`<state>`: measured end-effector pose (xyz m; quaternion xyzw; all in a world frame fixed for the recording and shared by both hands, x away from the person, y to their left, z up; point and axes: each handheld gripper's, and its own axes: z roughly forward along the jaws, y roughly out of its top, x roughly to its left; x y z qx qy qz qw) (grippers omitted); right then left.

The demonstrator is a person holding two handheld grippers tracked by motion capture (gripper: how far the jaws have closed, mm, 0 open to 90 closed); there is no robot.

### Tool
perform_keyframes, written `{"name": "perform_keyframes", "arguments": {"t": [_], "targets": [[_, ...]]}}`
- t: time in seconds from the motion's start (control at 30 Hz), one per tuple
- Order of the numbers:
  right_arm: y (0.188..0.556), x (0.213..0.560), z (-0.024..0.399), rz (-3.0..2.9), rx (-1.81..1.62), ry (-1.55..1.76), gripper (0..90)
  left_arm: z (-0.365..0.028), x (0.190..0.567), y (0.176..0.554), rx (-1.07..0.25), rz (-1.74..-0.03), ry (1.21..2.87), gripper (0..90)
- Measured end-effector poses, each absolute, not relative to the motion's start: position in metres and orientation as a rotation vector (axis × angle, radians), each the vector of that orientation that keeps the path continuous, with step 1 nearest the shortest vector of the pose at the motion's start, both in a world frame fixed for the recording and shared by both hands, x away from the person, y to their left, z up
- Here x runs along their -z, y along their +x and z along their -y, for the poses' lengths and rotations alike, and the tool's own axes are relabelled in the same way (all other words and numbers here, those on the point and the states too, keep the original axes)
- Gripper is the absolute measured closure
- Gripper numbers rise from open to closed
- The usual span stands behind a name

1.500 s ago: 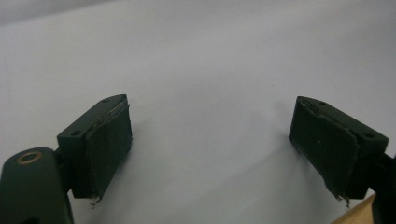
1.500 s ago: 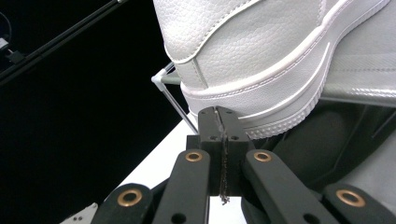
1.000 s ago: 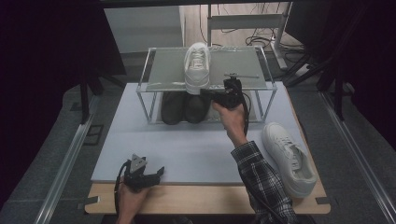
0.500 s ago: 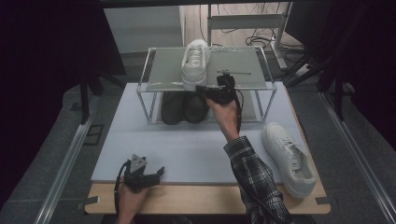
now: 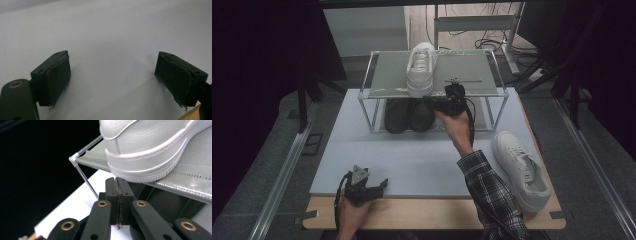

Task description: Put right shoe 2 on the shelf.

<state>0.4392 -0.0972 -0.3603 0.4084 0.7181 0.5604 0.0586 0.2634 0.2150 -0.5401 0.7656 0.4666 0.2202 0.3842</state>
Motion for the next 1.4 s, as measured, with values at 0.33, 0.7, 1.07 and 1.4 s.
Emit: {"name": "perform_keyframes", "arguments": {"t": [0.33,0.7,1.07,1.4], "targets": [[0.414,0.361,0.098,-2.198,-1.526,1.102,79.3,-0.215,0.54,0.263,-0.562,-1.189,1.951,12.8],[0.394,0.373,0.103,-2.258,-1.402,1.027,69.0,-0.215,0.54,0.263,-0.563,-1.189,1.954,12.8],[0.378,0.387,0.115,-2.303,-1.355,0.986,53.7,-0.215,0.54,0.263,-0.562,-1.189,1.956,12.8],[0.365,0.402,0.127,-2.342,-1.318,0.984,39.6,-0.215,0.54,0.263,-0.562,-1.189,1.955,12.8]]}}
